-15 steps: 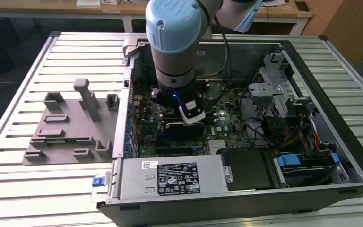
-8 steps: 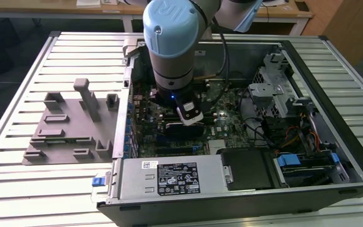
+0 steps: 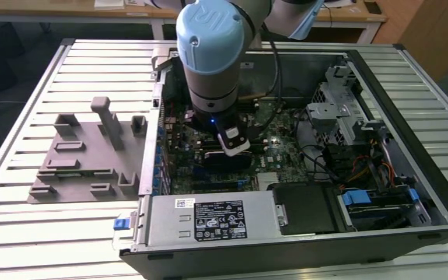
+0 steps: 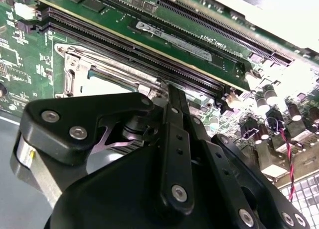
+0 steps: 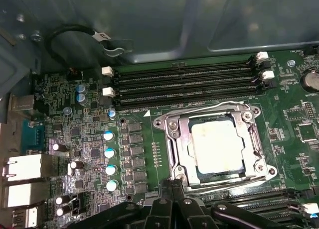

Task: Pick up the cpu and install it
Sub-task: 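Install the second cpu locking lever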

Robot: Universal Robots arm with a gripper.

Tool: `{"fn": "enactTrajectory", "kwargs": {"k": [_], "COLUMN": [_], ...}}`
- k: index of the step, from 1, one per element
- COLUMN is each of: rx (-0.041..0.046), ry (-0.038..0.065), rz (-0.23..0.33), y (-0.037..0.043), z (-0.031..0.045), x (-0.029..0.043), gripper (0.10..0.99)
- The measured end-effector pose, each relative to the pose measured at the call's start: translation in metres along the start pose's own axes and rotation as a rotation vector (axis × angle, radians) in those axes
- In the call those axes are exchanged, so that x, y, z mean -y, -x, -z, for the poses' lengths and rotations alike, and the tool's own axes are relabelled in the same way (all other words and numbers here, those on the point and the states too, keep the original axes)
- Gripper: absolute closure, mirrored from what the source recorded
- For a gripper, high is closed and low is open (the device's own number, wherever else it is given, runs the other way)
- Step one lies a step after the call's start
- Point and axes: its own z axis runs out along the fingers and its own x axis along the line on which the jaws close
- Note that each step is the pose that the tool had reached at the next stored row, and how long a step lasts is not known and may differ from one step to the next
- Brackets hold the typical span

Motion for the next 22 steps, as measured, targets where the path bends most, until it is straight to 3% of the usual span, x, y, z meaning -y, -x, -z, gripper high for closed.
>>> {"fn": "enactTrajectory", "kwargs": {"k": [8,18,20,22], "rx": [-0.0001,0.0006,0.0022,0.0058], "ry": [0.0,-0.004,-0.011,-0.027], "rz": [0.0,0.0,-0.001,-0.006], "y": [-0.0011,0.0,0.0002,0.0005], "z": [-0.0014,0.029,0.0323,0.0329], "x": [0.0005,-0.0087,-0.0099,-0.01], "gripper": [0.98,0.98,0.98,0.98]}}
